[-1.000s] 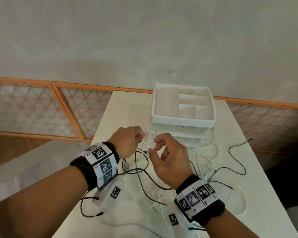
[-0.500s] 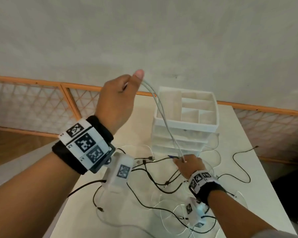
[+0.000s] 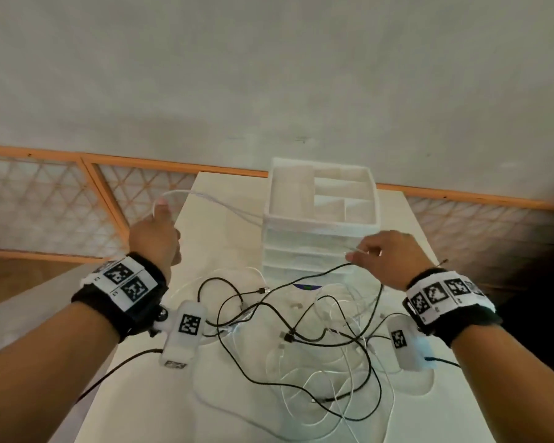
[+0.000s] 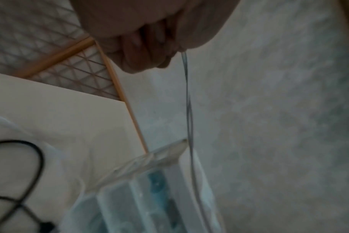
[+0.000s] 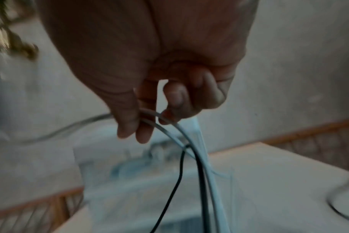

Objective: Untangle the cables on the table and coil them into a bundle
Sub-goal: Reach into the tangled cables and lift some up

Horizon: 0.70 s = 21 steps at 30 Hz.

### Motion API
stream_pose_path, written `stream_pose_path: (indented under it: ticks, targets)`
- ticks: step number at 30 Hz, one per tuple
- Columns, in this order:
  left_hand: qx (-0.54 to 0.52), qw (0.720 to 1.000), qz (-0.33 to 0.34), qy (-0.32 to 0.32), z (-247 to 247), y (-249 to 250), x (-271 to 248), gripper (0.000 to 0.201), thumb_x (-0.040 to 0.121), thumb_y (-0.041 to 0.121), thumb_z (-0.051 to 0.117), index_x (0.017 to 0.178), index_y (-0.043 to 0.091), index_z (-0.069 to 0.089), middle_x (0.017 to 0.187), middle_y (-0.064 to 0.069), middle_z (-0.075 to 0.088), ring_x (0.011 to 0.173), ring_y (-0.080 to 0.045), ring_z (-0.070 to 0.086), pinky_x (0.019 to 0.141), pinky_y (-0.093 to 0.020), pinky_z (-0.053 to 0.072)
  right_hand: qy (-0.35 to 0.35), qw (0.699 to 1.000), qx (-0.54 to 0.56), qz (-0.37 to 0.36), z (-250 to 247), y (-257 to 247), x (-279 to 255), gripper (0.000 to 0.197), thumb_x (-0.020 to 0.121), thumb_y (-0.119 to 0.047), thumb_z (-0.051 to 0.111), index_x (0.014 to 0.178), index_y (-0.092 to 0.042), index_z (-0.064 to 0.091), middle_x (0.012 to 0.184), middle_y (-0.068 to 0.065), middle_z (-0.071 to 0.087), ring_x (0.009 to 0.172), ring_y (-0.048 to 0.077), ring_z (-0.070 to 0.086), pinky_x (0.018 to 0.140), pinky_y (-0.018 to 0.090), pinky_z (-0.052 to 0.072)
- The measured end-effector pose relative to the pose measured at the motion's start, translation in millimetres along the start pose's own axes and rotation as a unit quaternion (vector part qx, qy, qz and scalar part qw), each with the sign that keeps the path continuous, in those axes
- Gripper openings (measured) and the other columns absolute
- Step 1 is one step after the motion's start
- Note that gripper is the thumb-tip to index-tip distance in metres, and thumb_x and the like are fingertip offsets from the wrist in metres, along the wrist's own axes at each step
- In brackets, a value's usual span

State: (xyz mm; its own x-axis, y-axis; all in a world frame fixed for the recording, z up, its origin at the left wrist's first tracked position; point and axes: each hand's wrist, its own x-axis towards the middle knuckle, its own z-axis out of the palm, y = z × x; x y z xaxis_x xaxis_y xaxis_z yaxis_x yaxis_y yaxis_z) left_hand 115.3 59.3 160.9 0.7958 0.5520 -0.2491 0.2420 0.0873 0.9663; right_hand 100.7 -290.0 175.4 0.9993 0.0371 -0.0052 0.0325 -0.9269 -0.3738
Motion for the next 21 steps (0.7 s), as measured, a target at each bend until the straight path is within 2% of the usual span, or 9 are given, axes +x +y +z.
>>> stream_pose_path:
  ticks: [4, 6, 8, 9, 11, 13, 15, 18, 21]
  targets:
    - [0.004, 0.986, 0.095, -0.135, 23.7, 29.4, -38.8, 0.043, 0.102, 0.046, 0.042, 0.075, 0.016, 0.056, 0.074, -0.003, 0.069, 0.035, -0.011, 0.029, 0.035, -0.015, 0.023, -0.021, 0.999, 0.045, -0.019, 30.0, -6.7, -11.2, 0.045, 0.094, -0.046, 0.06, 0.062, -0.014, 0.061, 0.064, 0.004, 0.061, 0.067, 0.026, 0.061, 0.06, 0.022, 0.042]
    - [0.024, 0.971, 0.135, -0.197, 46.9, 33.6, -70.6, 0.041, 0.103, 0.044, 0.039, 0.084, 0.016, 0.063, 0.094, -0.002, 0.077, 0.036, -0.013, 0.042, 0.036, -0.018, 0.035, 0.024, 0.991, 0.12, -0.059, 19.9, -36.0, -13.5, 0.037, 0.094, -0.047, 0.059, 0.076, -0.017, 0.07, 0.074, 0.002, 0.068, 0.064, 0.016, 0.067, 0.068, 0.027, 0.054]
    - [0.044, 0.95, 0.183, -0.248, 70.0, 30.8, -100.5, 0.04, 0.103, 0.046, 0.036, 0.09, 0.024, 0.067, 0.106, 0.004, 0.075, 0.065, -0.033, 0.065, 0.064, -0.042, 0.057, 0.068, 0.976, 0.19, -0.087, 0.9, -67.8, -14.8, 0.033, 0.096, -0.046, 0.057, 0.082, -0.02, 0.071, 0.076, -0.002, 0.07, 0.058, 0.01, 0.068, 0.065, 0.028, 0.057]
    - [0.041, 0.943, 0.19, -0.268, 80.0, 28.4, -112.7, 0.038, 0.103, 0.047, 0.034, 0.091, 0.031, 0.066, 0.105, 0.009, 0.074, 0.074, -0.037, 0.065, 0.077, -0.052, 0.054, 0.088, 0.966, 0.223, -0.098, -8.7, -80.1, -15.2, 0.033, 0.098, -0.045, 0.056, 0.082, -0.019, 0.069, 0.072, -0.001, 0.071, 0.056, 0.009, 0.068, 0.063, 0.029, 0.057]
    - [0.003, 0.939, 0.148, -0.31, 98.8, 17.9, -125.5, 0.033, 0.103, 0.048, 0.034, 0.091, 0.039, 0.063, 0.095, 0.014, 0.072, 0.047, -0.014, 0.056, 0.071, -0.041, 0.047, 0.125, 0.936, 0.313, -0.102, -27.0, -96.7, -15.6, 0.032, 0.099, -0.039, 0.056, 0.082, -0.015, 0.067, 0.069, 0.005, 0.071, 0.054, 0.016, 0.068, 0.057, 0.034, 0.056]
    - [-0.005, 0.931, 0.1, -0.352, 110.8, 5.9, -128.9, 0.034, 0.104, 0.047, 0.033, 0.094, 0.034, 0.064, 0.083, 0.008, 0.073, 0.036, -0.001, 0.042, 0.056, -0.025, 0.042, 0.158, 0.899, 0.396, -0.103, -41.9, -105.2, -18.1, 0.03, 0.099, -0.036, 0.056, 0.083, -0.013, 0.065, 0.072, 0.011, 0.072, 0.053, 0.022, 0.066, 0.05, 0.034, 0.054]
    - [0.075, 0.911, 0.147, -0.378, 112.5, -12.7, -121.5, 0.04, 0.104, 0.046, 0.03, 0.098, 0.026, 0.064, 0.083, -0.001, 0.074, 0.04, 0.001, 0.044, 0.044, -0.017, 0.035, 0.223, 0.869, 0.427, -0.111, -59.2, -106.4, -19.2, 0.028, 0.1, -0.035, 0.055, 0.082, -0.015, 0.063, 0.071, 0.011, 0.071, 0.052, 0.023, 0.063, 0.047, 0.03, 0.051]
    - [0.264, 0.869, 0.191, -0.373, 90.3, -50.2, -91.4, 0.042, 0.104, 0.046, 0.028, 0.1, 0.024, 0.063, 0.084, 0.0, 0.072, 0.069, -0.007, 0.06, 0.059, -0.015, 0.039, 0.329, 0.839, 0.411, -0.135, -90.4, -91.2, -17.9, 0.021, 0.101, -0.033, 0.054, 0.085, -0.023, 0.064, 0.067, 0.007, 0.065, 0.052, 0.018, 0.057, 0.05, 0.027, 0.046]
    - [0.379, 0.853, 0.146, -0.328, 57.1, -82.3, -56.5, 0.039, 0.104, 0.042, 0.032, 0.083, 0.025, 0.06, 0.071, 0.005, 0.068, 0.075, -0.019, 0.063, 0.064, -0.026, 0.039, 0.371, 0.859, 0.323, -0.142, -106.6, -62.6, -13.8, 0.017, 0.095, -0.023, 0.057, 0.092, -0.032, 0.071, 0.069, -0.009, 0.062, 0.059, 0.016, 0.052, 0.059, 0.031, 0.044]
